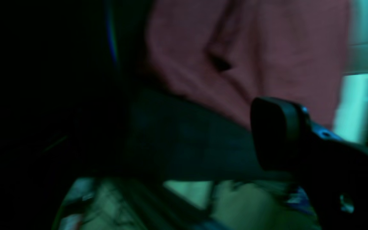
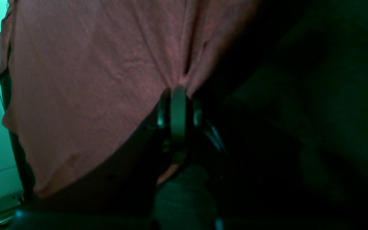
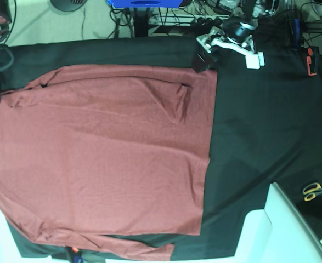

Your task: Fold the T-shirt properly

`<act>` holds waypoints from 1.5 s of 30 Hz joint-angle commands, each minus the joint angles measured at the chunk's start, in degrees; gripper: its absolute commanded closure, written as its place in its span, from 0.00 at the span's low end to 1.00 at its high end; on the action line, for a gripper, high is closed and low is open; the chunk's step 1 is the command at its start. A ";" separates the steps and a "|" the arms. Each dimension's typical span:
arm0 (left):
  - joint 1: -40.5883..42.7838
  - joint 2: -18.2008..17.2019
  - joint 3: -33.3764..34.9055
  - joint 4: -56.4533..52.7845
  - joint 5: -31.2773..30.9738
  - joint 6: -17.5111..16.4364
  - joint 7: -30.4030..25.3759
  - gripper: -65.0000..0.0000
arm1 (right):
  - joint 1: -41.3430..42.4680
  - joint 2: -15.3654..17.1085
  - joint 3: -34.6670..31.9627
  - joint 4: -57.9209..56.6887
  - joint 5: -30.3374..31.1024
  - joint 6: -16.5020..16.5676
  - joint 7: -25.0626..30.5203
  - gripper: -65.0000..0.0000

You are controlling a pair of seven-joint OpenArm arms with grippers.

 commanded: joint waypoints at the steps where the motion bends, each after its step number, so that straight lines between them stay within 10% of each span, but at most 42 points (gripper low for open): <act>1: -0.31 -0.11 0.16 -0.93 0.20 -1.68 1.80 0.00 | 0.49 1.37 -0.27 0.61 1.04 0.49 0.34 0.99; 4: -1.19 0.15 0.16 -3.22 0.11 -5.81 1.89 0.00 | 0.40 1.37 -0.27 0.61 0.95 0.49 0.25 0.99; 22: -7.43 3.32 0.07 -9.81 0.11 -5.99 1.89 0.00 | -0.66 1.37 -0.35 0.61 0.95 0.49 0.25 0.99; 29: -4.09 4.63 -1.77 -9.28 -0.06 -0.89 1.54 0.06 | -0.66 1.46 -0.35 0.61 0.95 0.49 0.25 0.99; 45: -3.03 6.83 -11.88 -7.00 0.11 -0.80 2.07 0.06 | -0.75 1.37 -0.35 0.61 0.95 0.49 0.25 0.99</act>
